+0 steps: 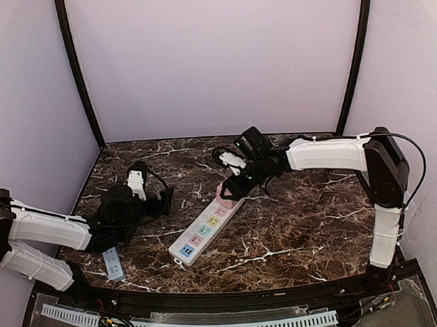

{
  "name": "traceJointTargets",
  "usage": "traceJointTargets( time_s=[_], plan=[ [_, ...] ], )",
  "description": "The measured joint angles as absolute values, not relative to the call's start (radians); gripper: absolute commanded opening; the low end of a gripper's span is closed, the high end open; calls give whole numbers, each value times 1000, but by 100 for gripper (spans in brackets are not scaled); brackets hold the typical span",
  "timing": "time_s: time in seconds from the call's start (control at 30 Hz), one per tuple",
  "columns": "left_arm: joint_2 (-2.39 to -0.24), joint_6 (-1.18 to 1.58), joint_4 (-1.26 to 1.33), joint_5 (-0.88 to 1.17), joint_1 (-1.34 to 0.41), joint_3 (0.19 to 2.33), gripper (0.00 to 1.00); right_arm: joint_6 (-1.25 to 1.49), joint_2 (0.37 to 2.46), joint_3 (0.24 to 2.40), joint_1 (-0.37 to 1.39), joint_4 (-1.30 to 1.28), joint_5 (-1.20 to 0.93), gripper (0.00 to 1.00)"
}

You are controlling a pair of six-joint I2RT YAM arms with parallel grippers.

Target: Insert the plug

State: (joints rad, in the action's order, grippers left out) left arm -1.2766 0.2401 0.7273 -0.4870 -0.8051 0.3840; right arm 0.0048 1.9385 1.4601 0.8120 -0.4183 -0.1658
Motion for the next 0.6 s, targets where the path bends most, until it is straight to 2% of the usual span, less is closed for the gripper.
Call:
traceJointTargets(
  time_s=[0.6],
  plan=[
    [-1271, 240, 734, -481, -805, 377, 99, 5, 1984, 1494, 837, -424, -131, 0]
  ],
)
